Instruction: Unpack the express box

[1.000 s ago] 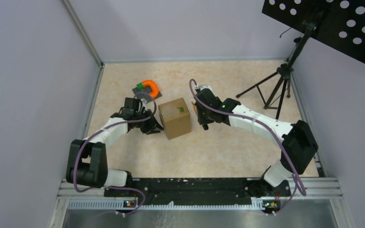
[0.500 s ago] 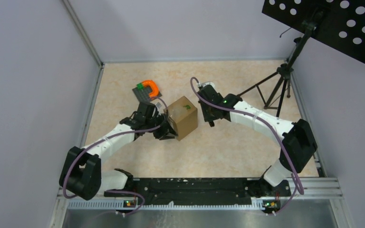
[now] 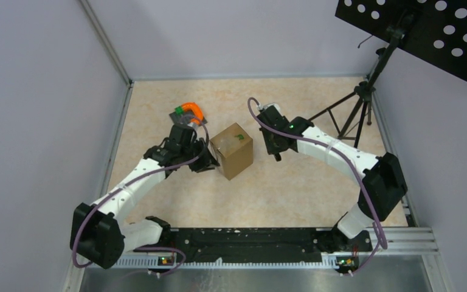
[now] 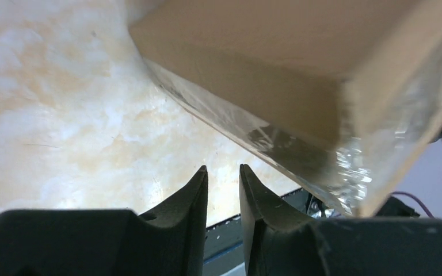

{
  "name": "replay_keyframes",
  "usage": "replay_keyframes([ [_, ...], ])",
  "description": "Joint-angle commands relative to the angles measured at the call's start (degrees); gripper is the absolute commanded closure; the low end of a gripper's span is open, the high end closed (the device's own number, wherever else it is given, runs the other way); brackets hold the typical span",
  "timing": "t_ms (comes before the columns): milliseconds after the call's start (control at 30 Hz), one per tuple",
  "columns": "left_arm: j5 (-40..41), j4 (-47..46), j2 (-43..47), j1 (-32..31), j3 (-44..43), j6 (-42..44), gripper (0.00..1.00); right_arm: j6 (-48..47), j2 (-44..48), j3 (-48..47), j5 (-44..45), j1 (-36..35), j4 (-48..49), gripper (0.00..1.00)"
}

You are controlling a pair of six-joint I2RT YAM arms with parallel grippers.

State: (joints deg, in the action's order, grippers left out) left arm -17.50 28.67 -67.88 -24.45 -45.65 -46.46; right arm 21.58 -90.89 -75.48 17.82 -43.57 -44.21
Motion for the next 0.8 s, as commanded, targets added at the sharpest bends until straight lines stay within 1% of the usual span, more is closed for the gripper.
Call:
replay_keyframes([
  [0, 8.38, 4.37, 3.51, 1.78, -6.17, 3.76, 0.69, 0.12, 3.01, -3.21, 2.72, -0.11, -2.28, 1.00],
  [100, 12.45, 5.26, 3.66, 4.32, -9.86, 5.48, 0.69, 0.40, 3.33, -3.38, 3.29, -0.66, -3.18, 1.00],
  [167, 13.60, 5.12, 2.74, 6.62, -12.51, 5.91, 0.69, 0.56, 3.67, -3.36, 3.37, -0.89, -3.57, 1.00],
  [333, 13.70, -1.03, -1.26, 10.55, -15.51, 5.67, 0.68, 0.61, 4.46, -3.87, 3.64, -1.08, -4.77, 1.00],
  [400, 11.74, -3.40, -5.27, 10.65, -16.85, 5.89, 0.67, 0.46, 4.65, -4.33, 3.50, -1.28, -5.49, 1.00],
  [533, 2.50, -7.55, -14.08, 10.25, -19.09, 4.91, 0.68, 0.43, 5.28, -5.40, 4.18, -2.15, -7.24, 1.00],
  [633, 1.67, -9.42, -17.98, 7.60, -20.16, 4.11, 0.69, 0.70, 5.99, -6.25, 5.42, -2.61, -8.91, 1.00],
  [767, 0.93, -10.98, -20.19, 5.40, -20.32, 3.04, 0.69, 0.87, 7.04, -8.44, 8.50, -3.35, -12.32, 1.00],
])
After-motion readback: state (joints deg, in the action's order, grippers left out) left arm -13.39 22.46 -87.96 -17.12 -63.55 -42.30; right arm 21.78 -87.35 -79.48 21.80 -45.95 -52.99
